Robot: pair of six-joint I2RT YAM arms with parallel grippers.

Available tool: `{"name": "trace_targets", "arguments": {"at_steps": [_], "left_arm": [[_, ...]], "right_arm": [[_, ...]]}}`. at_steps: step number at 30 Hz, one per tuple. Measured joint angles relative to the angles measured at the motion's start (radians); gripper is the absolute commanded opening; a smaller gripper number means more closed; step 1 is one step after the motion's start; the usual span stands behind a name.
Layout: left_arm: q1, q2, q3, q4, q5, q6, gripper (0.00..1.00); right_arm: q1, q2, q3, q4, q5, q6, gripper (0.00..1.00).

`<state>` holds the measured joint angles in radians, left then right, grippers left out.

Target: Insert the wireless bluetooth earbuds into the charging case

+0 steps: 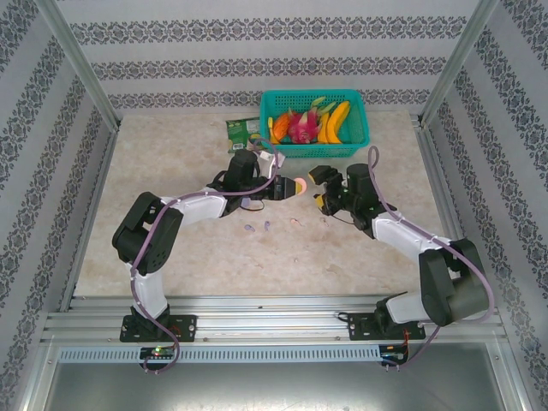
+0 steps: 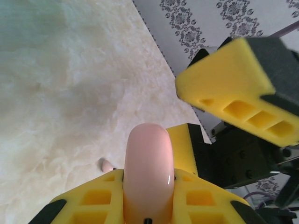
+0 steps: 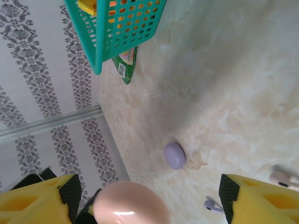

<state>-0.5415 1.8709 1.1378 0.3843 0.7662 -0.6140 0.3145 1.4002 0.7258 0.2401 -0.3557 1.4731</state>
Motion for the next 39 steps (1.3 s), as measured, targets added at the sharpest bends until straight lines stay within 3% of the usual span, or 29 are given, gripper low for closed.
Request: {"name": "trace_targets", "arguments": {"at_steps": [10, 28, 39], "left_arm": [[-0.023, -0.019, 0.017, -0.062, -0.046, 0.065, 0.05], [-0.028, -0.026, 0.033, -0.087, -0.064, 0.087, 0.05], [-0.029, -0.026, 0.035, -0.087, -0.065, 0.087, 0.05]], "right_arm": [[0.050, 0.056, 0.046, 0.000, 0.035, 0.094, 0.75], [0.069, 0.092, 0.070, 0.015, 0.049, 0.127, 0.66], [0.076, 0.101, 0.080, 0.026, 0.053, 0.130, 0.51]]}}
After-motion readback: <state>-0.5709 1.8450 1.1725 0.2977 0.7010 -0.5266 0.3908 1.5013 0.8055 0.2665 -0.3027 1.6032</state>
